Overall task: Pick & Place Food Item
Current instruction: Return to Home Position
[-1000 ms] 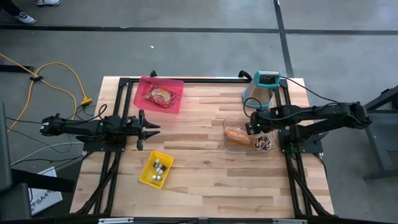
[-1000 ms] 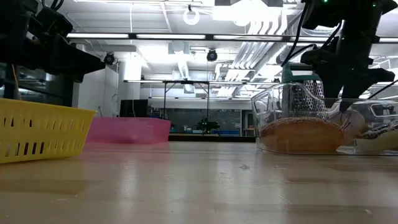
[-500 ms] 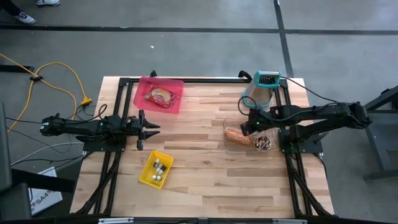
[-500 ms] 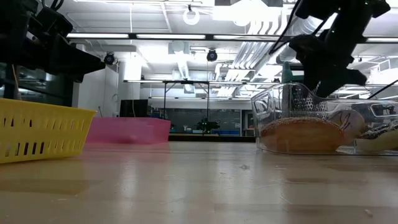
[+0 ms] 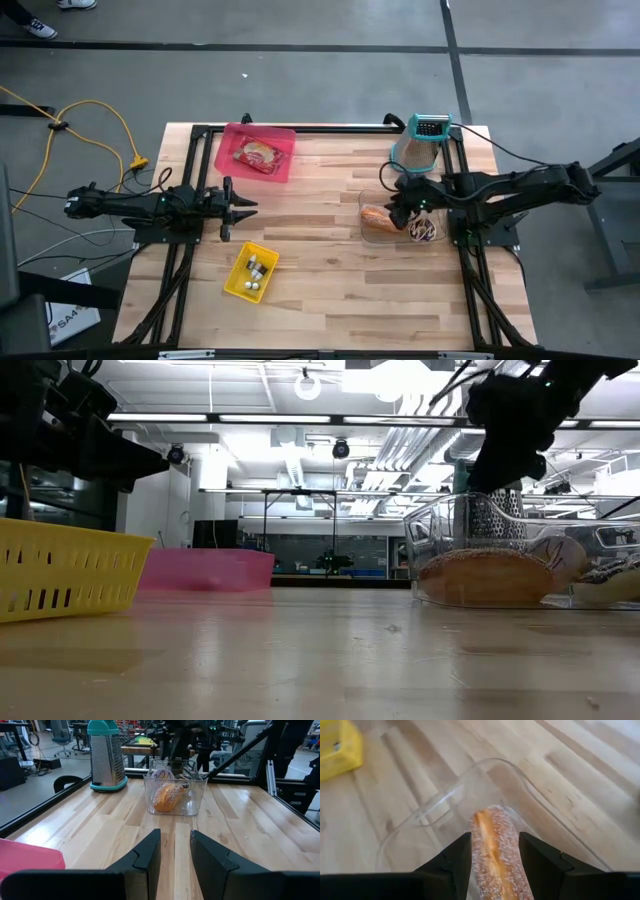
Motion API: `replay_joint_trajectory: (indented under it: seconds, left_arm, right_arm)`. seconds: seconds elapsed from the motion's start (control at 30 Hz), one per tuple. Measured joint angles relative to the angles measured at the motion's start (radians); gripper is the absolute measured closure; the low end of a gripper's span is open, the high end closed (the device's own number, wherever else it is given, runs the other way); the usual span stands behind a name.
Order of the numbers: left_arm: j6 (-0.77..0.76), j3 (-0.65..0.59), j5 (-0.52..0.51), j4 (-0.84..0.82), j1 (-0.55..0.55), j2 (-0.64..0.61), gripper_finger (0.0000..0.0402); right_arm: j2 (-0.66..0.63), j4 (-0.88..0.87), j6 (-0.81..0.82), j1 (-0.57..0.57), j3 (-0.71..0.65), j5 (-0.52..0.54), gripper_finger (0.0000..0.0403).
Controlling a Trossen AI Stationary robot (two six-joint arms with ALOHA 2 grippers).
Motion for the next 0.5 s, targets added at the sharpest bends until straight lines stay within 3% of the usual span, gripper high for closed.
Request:
replay_joint_trajectory:
  seconds: [0.23, 0.5]
  left_arm:
    - [0.000, 0.000, 0.000, 0.000, 0.000, 0.000, 0.0302]
    - [0.000, 0.000, 0.000, 0.000, 0.000, 0.000, 0.0302]
  right_arm:
    - [-0.016, 0.071, -0.182, 0.081, 0.000, -0.009, 0.0251]
    - [-0.016, 0.146, -0.249, 0.151, 0.000, -0.012, 0.0251]
